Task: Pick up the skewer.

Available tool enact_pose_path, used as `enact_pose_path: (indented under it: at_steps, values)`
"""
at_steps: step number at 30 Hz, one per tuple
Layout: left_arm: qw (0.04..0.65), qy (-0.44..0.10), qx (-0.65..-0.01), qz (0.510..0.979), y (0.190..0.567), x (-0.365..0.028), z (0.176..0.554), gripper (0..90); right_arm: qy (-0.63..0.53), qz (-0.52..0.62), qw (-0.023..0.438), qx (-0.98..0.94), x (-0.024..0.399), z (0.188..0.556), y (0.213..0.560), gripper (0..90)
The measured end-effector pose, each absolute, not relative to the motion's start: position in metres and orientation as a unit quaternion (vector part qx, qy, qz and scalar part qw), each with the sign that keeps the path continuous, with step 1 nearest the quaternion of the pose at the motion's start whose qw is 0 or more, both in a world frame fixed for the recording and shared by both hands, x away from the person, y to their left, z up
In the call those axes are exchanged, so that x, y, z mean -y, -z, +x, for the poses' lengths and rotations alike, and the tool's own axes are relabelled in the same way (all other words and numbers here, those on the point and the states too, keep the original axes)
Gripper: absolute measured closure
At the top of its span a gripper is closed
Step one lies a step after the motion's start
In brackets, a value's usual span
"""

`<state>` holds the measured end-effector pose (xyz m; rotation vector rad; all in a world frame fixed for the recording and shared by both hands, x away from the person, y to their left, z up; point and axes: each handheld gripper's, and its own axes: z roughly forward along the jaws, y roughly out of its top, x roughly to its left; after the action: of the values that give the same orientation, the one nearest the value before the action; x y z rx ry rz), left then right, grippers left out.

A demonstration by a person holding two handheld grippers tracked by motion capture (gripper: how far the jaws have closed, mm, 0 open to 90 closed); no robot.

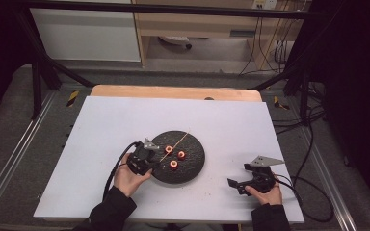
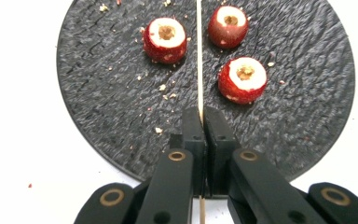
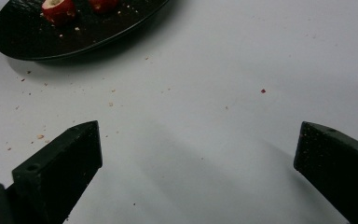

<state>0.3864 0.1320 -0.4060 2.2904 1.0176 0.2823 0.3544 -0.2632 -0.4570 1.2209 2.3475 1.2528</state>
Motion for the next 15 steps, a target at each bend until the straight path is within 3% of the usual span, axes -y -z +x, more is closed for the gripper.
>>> enact_pose_path:
  at_steps: [15]
  values:
    - [0.359, -0.12, -0.362, 0.852, 0.403, -0.167, 0.361, 87.9, -0.414, 0.426, 0.108, -0.797, 0.262, 0.355, 0.457, 2.2]
